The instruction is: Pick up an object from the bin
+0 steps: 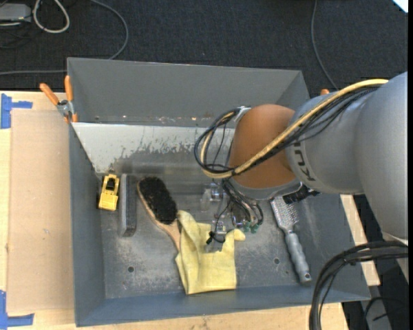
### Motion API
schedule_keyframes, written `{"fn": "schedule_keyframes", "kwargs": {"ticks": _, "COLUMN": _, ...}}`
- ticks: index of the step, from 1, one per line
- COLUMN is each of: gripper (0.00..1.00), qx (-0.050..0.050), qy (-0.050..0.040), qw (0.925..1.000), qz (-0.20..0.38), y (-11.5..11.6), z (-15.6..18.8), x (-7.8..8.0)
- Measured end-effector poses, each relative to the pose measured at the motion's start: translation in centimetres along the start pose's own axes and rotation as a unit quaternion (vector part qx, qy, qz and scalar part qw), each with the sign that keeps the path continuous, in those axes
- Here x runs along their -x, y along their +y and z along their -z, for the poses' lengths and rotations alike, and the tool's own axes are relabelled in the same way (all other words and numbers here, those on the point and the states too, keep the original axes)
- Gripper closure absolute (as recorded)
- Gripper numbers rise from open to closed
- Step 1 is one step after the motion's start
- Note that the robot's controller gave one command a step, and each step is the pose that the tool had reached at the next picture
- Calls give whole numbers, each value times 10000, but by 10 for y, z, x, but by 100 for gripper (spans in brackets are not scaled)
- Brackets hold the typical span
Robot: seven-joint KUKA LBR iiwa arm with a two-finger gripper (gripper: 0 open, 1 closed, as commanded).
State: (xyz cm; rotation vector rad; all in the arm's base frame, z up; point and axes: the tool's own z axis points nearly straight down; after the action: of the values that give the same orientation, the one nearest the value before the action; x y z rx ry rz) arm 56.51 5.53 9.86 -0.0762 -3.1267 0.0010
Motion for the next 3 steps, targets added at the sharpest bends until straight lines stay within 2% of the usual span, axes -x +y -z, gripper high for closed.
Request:
{"fn": "schedule_keyframes", "kwargs": {"ticks": 1, "gripper": 0, "qx": 14, "qy": -69, "qw": 9950, "qz": -993, "y": 8, "z": -30, "x": -19}}
{"fn": "schedule_keyframes", "kwargs": {"ticks": 2, "gripper": 100, "qx": 0, "qy": 14, "qw": 9947, "qz": -1028, "y": 3, "z": -29, "x": -13}}
{"fn": "schedule_keyframes", "kwargs": {"ticks": 3, "gripper": 100, "qx": 0, "qy": 13, "qw": 9947, "qz": -1025, "y": 3, "z": -29, "x": -13}}
